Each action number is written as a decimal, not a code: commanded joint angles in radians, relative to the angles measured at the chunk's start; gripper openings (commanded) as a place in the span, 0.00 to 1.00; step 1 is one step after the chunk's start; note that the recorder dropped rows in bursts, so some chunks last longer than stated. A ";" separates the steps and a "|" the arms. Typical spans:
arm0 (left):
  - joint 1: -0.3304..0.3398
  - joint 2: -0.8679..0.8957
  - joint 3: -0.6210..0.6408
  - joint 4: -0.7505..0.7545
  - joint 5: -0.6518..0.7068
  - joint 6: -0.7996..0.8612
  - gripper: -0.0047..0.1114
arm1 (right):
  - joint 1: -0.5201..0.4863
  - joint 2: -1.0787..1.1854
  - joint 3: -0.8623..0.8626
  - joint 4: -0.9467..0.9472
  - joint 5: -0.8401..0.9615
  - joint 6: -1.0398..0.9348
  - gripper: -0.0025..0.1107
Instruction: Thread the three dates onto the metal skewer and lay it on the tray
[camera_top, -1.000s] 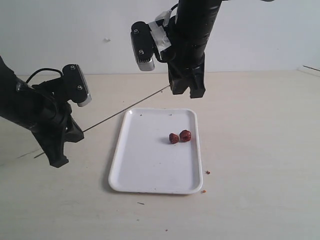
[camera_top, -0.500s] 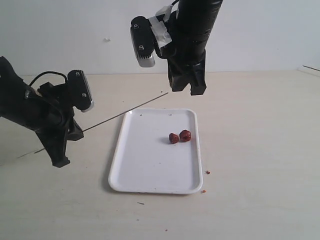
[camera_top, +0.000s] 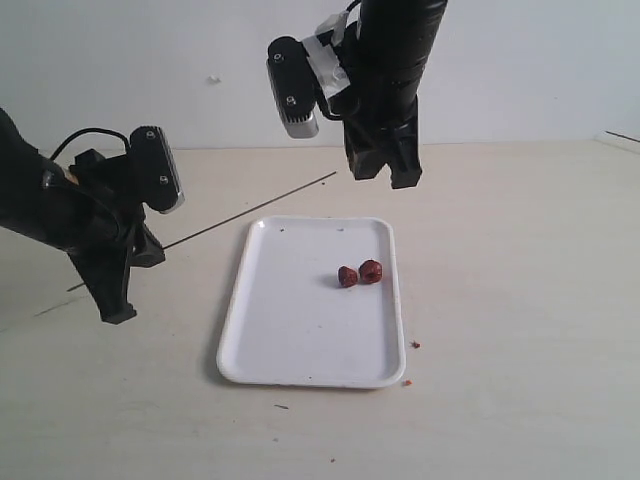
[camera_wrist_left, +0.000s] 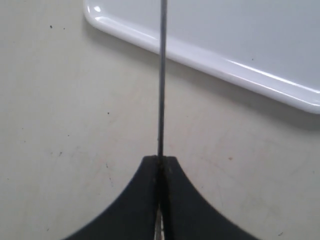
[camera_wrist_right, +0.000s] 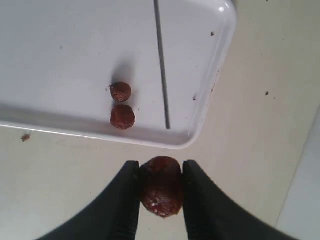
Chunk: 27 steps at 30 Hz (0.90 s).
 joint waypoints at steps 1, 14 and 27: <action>-0.006 -0.010 0.001 -0.004 0.024 -0.001 0.04 | -0.002 0.018 0.000 -0.039 0.002 -0.011 0.28; -0.006 -0.010 0.001 -0.050 0.012 0.028 0.04 | -0.002 0.044 0.000 0.004 -0.009 -0.011 0.28; -0.006 -0.010 0.001 -0.053 0.029 0.050 0.04 | -0.002 0.050 0.000 0.004 -0.048 -0.011 0.28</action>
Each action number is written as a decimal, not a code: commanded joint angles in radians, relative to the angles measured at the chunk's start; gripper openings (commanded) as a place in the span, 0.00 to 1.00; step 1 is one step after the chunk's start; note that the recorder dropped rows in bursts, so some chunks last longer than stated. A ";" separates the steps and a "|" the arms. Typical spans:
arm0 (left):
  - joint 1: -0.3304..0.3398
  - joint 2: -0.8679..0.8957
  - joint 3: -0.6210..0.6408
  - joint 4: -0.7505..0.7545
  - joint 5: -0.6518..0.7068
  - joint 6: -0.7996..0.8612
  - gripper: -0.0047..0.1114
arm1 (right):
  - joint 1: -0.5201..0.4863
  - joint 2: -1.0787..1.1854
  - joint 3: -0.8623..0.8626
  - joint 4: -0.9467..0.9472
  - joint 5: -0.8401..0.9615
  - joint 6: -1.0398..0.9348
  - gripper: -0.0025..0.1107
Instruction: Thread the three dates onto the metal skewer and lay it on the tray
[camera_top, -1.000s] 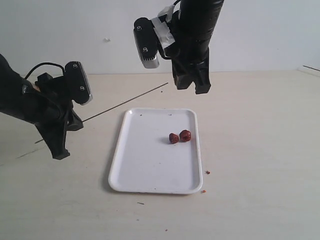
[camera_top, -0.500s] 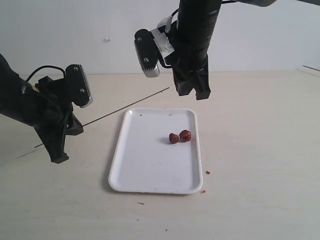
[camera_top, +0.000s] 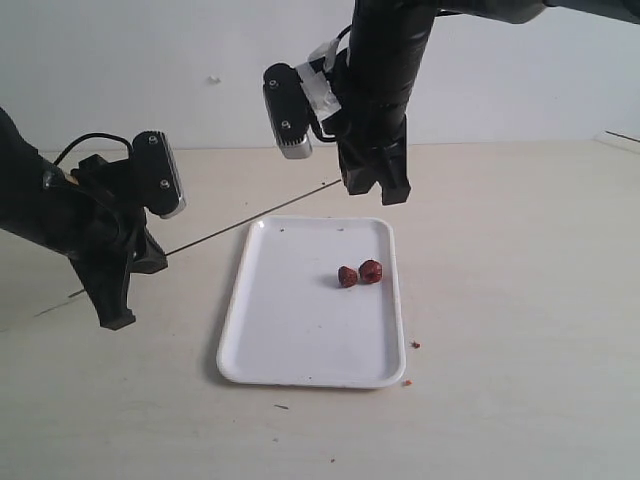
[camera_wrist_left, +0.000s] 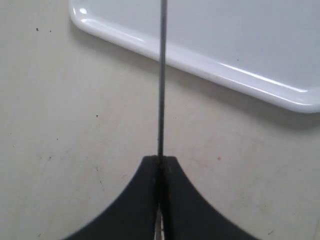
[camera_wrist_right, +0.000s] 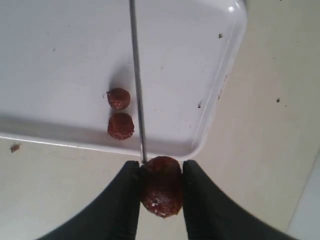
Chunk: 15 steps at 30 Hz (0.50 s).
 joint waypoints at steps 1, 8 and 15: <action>-0.006 -0.010 0.001 -0.016 0.000 0.005 0.04 | -0.002 -0.005 0.000 0.005 -0.012 -0.007 0.28; -0.006 0.000 0.001 -0.016 -0.007 0.005 0.04 | 0.037 -0.005 0.000 -0.021 -0.010 -0.007 0.28; -0.006 0.000 0.001 -0.016 -0.025 0.005 0.04 | 0.073 -0.005 0.000 -0.108 -0.010 0.020 0.28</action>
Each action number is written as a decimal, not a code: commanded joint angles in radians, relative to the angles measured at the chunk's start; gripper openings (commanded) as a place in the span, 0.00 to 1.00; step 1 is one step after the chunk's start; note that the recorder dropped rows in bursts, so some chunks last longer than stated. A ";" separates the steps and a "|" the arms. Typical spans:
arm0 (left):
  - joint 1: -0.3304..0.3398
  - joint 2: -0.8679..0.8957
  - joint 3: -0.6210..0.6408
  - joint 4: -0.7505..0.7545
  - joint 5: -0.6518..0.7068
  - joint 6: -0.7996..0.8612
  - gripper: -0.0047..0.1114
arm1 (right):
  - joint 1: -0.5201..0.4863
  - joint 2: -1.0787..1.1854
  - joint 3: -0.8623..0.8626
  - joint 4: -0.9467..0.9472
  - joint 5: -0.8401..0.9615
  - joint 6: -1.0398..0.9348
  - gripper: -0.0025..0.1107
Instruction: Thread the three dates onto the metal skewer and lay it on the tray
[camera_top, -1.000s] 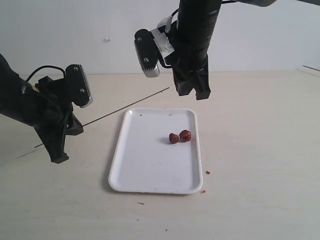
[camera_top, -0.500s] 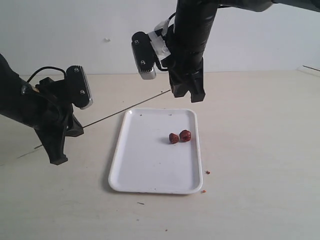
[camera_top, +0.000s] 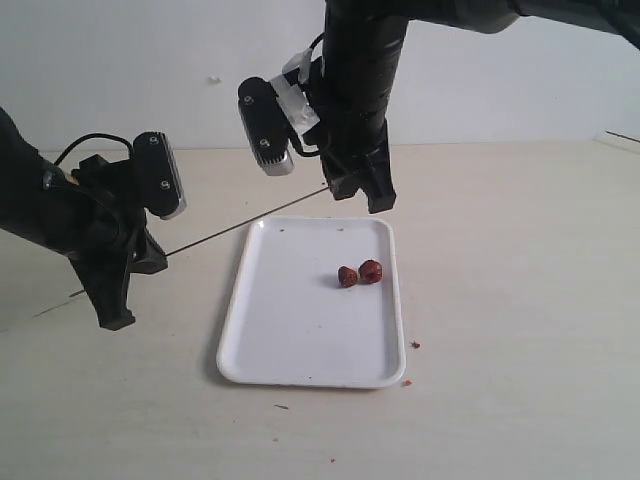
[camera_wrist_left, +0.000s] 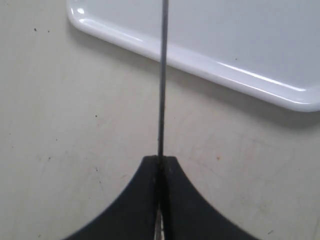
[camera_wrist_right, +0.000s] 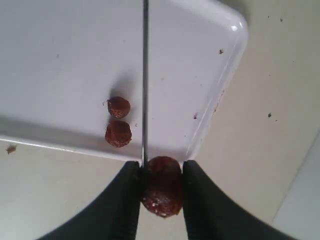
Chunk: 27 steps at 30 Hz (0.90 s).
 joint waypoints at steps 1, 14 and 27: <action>-0.006 0.000 0.001 -0.014 -0.028 -0.009 0.04 | 0.012 -0.006 0.000 -0.060 -0.005 0.035 0.28; -0.006 0.000 0.001 -0.017 -0.034 -0.030 0.04 | 0.012 -0.008 0.000 -0.072 0.000 0.050 0.28; -0.006 0.000 0.001 -0.044 -0.059 -0.038 0.04 | 0.013 -0.021 0.000 -0.014 0.008 0.054 0.28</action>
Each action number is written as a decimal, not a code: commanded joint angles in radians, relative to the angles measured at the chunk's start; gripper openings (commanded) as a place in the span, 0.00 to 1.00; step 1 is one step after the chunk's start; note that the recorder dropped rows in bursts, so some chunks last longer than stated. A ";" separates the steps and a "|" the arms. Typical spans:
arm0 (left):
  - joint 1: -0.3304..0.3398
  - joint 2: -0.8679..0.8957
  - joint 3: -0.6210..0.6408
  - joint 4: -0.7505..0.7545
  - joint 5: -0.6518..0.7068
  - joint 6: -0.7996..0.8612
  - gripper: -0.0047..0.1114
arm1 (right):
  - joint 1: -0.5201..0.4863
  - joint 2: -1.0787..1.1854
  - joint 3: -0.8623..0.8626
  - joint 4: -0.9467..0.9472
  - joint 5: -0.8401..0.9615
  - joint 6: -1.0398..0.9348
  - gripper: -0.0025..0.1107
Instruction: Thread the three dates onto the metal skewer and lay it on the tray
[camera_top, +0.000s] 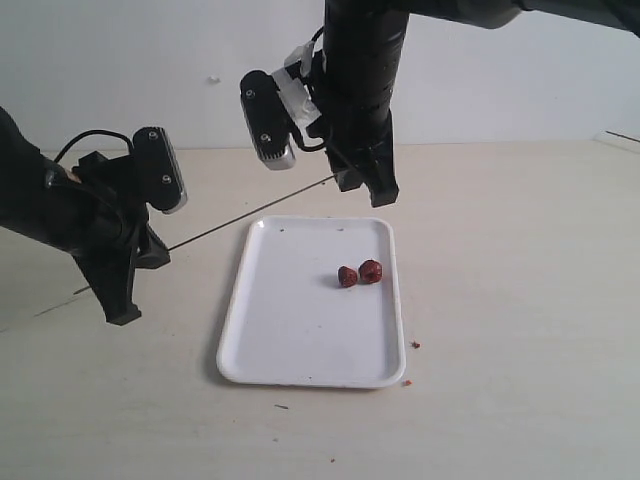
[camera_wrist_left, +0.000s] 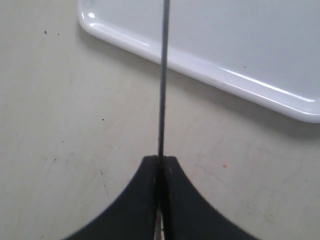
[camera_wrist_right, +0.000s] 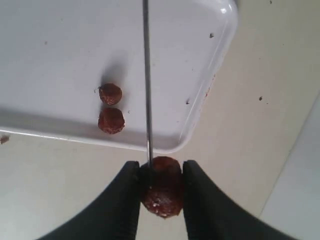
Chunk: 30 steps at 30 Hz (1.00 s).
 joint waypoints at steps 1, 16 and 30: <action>-0.004 0.000 0.001 -0.038 -0.034 -0.016 0.04 | 0.006 -0.011 0.000 0.039 0.008 0.005 0.28; -0.002 -0.002 0.001 -0.049 -0.036 -0.014 0.04 | 0.008 -0.011 0.000 -0.022 0.021 0.021 0.28; -0.002 -0.004 0.001 -0.024 -0.008 -0.016 0.04 | 0.008 -0.011 0.000 -0.053 0.021 0.033 0.27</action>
